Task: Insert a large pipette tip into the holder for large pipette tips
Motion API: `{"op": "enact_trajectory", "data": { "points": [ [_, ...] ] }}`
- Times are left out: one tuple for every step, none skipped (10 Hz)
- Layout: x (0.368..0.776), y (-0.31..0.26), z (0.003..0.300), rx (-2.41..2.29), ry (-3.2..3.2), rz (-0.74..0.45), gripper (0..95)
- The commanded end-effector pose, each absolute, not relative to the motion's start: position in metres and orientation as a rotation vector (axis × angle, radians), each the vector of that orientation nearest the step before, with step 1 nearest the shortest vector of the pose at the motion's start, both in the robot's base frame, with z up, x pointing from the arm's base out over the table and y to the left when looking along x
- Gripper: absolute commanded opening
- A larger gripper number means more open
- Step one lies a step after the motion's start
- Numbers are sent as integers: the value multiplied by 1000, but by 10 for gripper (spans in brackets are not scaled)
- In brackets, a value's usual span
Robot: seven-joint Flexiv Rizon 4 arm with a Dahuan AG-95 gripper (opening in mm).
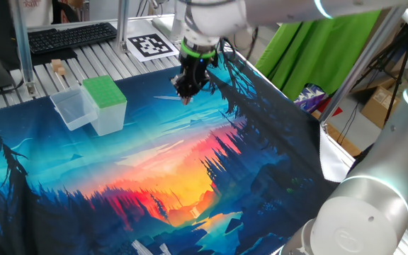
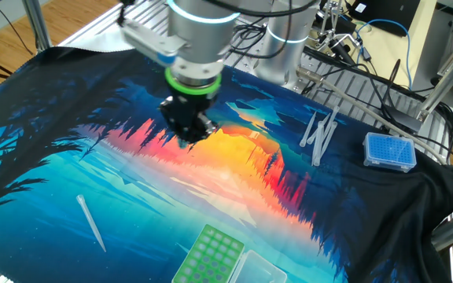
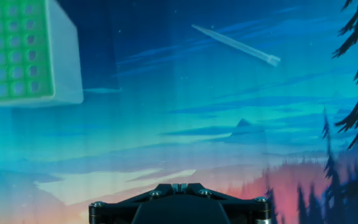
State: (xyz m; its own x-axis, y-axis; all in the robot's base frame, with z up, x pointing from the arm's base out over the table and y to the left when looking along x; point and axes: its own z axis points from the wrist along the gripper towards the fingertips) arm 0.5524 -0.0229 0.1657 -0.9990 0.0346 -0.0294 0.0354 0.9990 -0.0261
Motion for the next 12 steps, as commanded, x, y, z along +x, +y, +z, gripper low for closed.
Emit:
{"op": "enact_trajectory", "data": {
  "points": [
    [566, -30, 158, 51, 3104, -21, 0],
    [570, -32, 155, 52, 3104, -15, 0],
    [576, -35, 151, 50, 3103, -15, 0],
    [583, -40, 145, 37, 3101, -15, 0],
    [588, -43, 142, 32, 3100, -15, 0],
    [595, -49, 136, 25, 3092, -15, 0],
    [599, -51, 134, 25, 3092, -13, 0],
    [603, -55, 130, 26, 3084, -16, 0],
    [607, -58, 127, 14, 3080, -23, 0],
    [618, -68, 117, -27, 3076, -18, 0],
    [624, -75, 112, -42, 3071, -11, 0],
    [626, -78, 110, -36, 3065, -7, 0]
  ]
}}
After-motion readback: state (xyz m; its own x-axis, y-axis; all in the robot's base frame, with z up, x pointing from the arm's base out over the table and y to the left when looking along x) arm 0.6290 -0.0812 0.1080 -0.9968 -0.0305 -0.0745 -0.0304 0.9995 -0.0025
